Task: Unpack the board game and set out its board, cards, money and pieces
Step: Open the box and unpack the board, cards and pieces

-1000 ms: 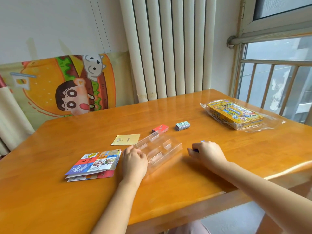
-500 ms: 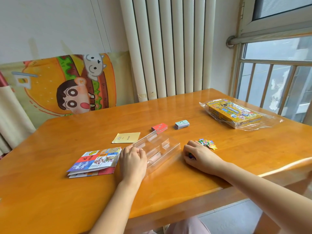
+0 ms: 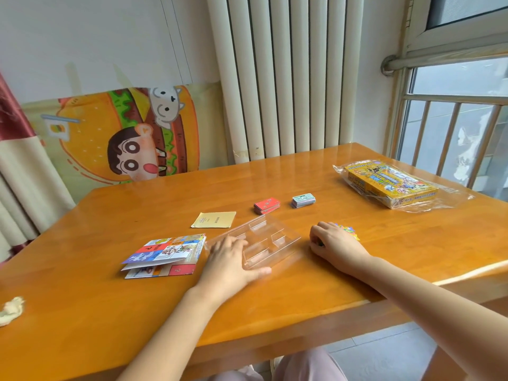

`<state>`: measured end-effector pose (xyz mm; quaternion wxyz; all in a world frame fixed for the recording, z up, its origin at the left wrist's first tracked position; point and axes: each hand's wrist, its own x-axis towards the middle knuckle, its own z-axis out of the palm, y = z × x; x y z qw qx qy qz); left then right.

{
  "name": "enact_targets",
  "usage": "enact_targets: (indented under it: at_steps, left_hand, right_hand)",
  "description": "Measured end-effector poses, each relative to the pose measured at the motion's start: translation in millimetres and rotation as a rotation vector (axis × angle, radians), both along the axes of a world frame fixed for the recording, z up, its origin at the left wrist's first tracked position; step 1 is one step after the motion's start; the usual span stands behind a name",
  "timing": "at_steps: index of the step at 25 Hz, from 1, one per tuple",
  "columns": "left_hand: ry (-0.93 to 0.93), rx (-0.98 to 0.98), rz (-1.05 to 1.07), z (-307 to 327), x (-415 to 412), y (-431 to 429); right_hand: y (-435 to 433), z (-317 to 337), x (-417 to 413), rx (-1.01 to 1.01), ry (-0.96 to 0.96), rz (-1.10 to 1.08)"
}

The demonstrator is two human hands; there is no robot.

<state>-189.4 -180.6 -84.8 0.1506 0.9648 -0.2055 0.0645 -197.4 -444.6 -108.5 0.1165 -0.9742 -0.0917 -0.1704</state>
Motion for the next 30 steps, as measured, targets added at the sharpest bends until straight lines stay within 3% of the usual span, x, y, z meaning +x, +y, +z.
enact_targets:
  at_steps: [3, 10, 20, 26, 30]
  left_hand:
    - [-0.008, 0.051, -0.107, 4, -3, -3]
    - [-0.035, -0.107, -0.181, 5, -3, -3]
    - [-0.307, -0.479, -0.159, 50, -8, 33]
    - [-0.478, -0.409, 0.122, 65, 0, 99]
    - [-0.453, -0.299, 0.368, 54, 1, 152]
  right_hand:
    - [2, 2, -1, -0.021, -0.004, -0.028]
    - [5, 4, -4, -0.072, 0.017, -0.071]
    - [40, 22, 9, 0.051, -0.054, -0.037]
    - [91, 46, 30, 0.143, -0.101, 0.063]
    - [125, 46, 40, 0.106, -0.041, 0.222]
